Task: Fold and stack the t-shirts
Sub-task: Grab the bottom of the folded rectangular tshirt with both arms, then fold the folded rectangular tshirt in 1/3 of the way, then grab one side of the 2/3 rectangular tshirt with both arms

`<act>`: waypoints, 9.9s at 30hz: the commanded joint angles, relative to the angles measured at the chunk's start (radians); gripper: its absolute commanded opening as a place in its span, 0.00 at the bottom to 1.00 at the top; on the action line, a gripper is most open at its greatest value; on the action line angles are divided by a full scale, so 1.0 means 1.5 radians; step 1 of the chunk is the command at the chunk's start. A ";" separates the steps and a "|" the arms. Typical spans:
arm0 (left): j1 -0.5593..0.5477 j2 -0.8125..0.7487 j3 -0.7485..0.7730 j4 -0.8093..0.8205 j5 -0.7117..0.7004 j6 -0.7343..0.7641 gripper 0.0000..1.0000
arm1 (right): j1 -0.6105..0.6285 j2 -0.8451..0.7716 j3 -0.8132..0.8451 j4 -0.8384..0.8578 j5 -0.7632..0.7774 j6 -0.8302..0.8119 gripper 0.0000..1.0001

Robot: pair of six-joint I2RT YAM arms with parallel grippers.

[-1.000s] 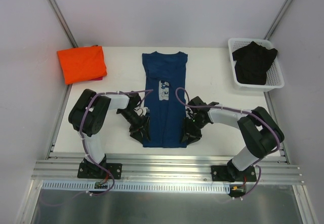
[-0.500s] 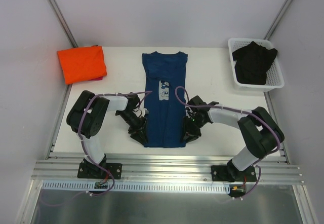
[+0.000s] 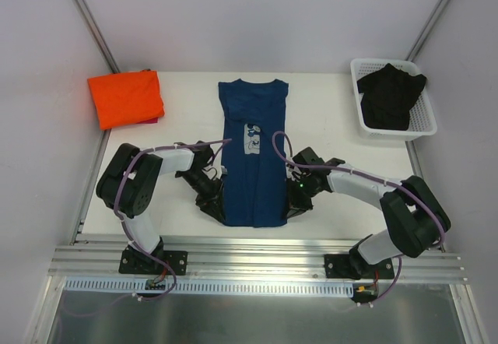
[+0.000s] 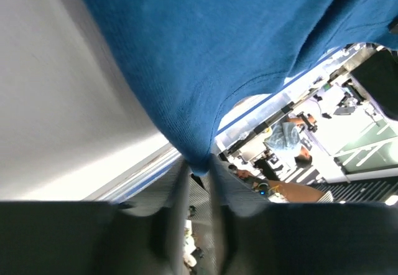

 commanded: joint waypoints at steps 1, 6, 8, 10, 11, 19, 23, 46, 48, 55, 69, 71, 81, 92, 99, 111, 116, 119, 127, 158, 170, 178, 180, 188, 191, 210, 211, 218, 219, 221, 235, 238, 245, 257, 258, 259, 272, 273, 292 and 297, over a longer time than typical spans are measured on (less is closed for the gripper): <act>-0.001 -0.033 0.016 -0.021 -0.012 0.008 0.16 | 0.003 -0.032 0.002 -0.017 0.005 -0.021 0.00; -0.001 -0.038 0.036 -0.031 -0.013 0.022 0.00 | 0.002 -0.039 0.020 -0.023 0.014 -0.033 0.00; -0.001 -0.042 0.040 -0.036 -0.012 0.027 0.00 | 0.001 -0.039 0.027 -0.022 0.015 -0.036 0.00; -0.001 -0.048 0.044 -0.038 -0.014 0.029 0.00 | -0.004 -0.039 0.037 -0.017 0.015 -0.044 0.00; -0.001 -0.049 0.046 -0.038 -0.014 0.032 0.00 | -0.006 -0.039 0.051 -0.018 0.016 -0.047 0.00; 0.005 -0.056 0.145 -0.083 -0.049 0.077 0.00 | -0.036 -0.024 0.165 -0.019 0.022 -0.090 0.00; 0.009 -0.059 0.195 -0.106 -0.070 0.095 0.00 | -0.045 -0.016 0.202 -0.033 0.031 -0.109 0.00; 0.115 0.174 0.578 -0.114 -0.166 0.131 0.00 | -0.178 0.149 0.399 0.012 0.050 -0.151 0.00; 0.115 0.193 0.608 -0.115 -0.165 0.132 0.00 | -0.185 0.181 0.436 0.014 0.050 -0.155 0.00; 0.127 0.263 0.688 -0.108 -0.193 0.132 0.00 | -0.193 0.304 0.592 0.001 0.059 -0.171 0.00; 0.132 0.326 0.789 -0.081 -0.251 0.136 0.00 | -0.211 0.377 0.662 0.003 0.083 -0.182 0.00; 0.132 0.335 0.804 -0.078 -0.254 0.138 0.00 | -0.216 0.386 0.669 0.002 0.088 -0.189 0.00; 0.132 0.384 0.851 -0.061 -0.277 0.144 0.00 | -0.226 0.434 0.704 0.010 0.095 -0.195 0.00; 0.132 0.420 0.892 -0.042 -0.340 0.142 0.05 | -0.226 0.491 0.755 0.013 0.101 -0.198 0.00; 0.132 0.425 0.901 -0.037 -0.360 0.144 0.77 | -0.228 0.505 0.772 0.011 0.125 -0.211 0.27; 0.125 0.231 0.772 -0.046 -0.401 0.132 0.93 | -0.212 0.359 0.700 -0.010 0.122 -0.185 0.69; 0.134 0.123 0.684 -0.054 -0.334 0.108 0.89 | -0.172 0.324 0.640 -0.011 0.095 -0.166 0.68; 0.133 0.101 0.661 -0.053 -0.298 0.104 0.85 | -0.148 0.333 0.636 -0.016 0.095 -0.159 0.68; 0.132 0.179 0.657 -0.055 -0.217 0.104 0.68 | -0.152 0.409 0.684 -0.003 0.076 -0.134 0.66; 0.093 0.262 0.679 -0.056 -0.218 0.113 0.72 | -0.188 0.585 0.939 0.011 0.173 -0.184 0.65; 0.087 0.297 0.734 -0.057 -0.215 0.101 0.72 | -0.198 0.461 0.800 0.005 0.102 -0.148 0.65; 0.095 0.299 0.746 -0.056 -0.210 0.095 0.72 | -0.188 0.392 0.678 -0.005 0.082 -0.128 0.66; 0.100 0.298 0.748 -0.057 -0.210 0.095 0.72 | -0.181 0.392 0.671 -0.006 0.084 -0.128 0.66; 0.102 0.282 0.740 -0.057 -0.212 0.094 0.72 | -0.156 0.439 0.700 -0.009 0.088 -0.127 0.66; 0.102 0.277 0.734 -0.057 -0.214 0.095 0.72 | -0.154 0.464 0.714 -0.008 0.093 -0.133 0.66; 0.098 0.268 0.693 -0.057 -0.215 0.097 0.72 | -0.187 0.608 1.025 0.028 0.188 -0.166 0.66; 0.097 0.267 0.690 -0.057 -0.217 0.097 0.72 | -0.187 0.611 1.029 0.034 0.191 -0.165 0.67; 0.094 0.274 0.698 -0.057 -0.220 0.096 0.72 | -0.186 0.553 0.975 0.018 0.147 -0.150 0.67; 0.094 0.275 0.703 -0.057 -0.220 0.095 0.72 | -0.187 0.539 0.932 0.016 0.134 -0.142 0.67; 0.094 0.276 0.709 -0.058 -0.220 0.093 0.72 | -0.187 0.499 0.887 0.013 0.104 -0.117 0.67; 0.096 0.278 0.717 -0.057 -0.209 0.085 0.72 | -0.175 0.445 0.743 -0.007 0.092 -0.102 0.67; 0.096 0.271 0.716 -0.057 -0.212 0.086 0.72 | -0.169 0.470 0.754 -0.010 0.093 -0.101 0.67; 0.096 0.259 0.712 -0.057 -0.222 0.089 0.73 | -0.157 0.507 0.768 -0.020 0.096 -0.106 0.68; 0.097 0.262 0.713 -0.057 -0.223 0.087 0.73 | -0.162 0.543 0.809 -0.017 0.132 -0.128 0.68; 0.097 0.262 0.710 -0.058 -0.224 0.088 0.73 | -0.164 0.550 0.824 -0.017 0.136 -0.133 0.68; 0.097 0.259 0.708 -0.057 -0.224 0.088 0.73 | -0.165 0.568 0.841 -0.017 0.141 -0.140 0.68; 0.097 0.255 0.688 -0.056 -0.237 0.092 0.73 | -0.171 0.609 0.986 0.021 0.216 -0.149 0.68; 0.096 0.264 0.693 -0.057 -0.238 0.092 0.73 | -0.172 0.604 0.985 0.021 0.217 -0.149 0.69; 0.106 0.493 0.938 -0.032 -0.194 0.094 0.72 | -0.191 0.502 0.894 0.015 0.207 -0.152 0.69; 0.105 0.495 0.982 -0.009 -0.235 0.102 0.72 | -0.188 0.491 0.885 0.015 0.205 -0.151 0.69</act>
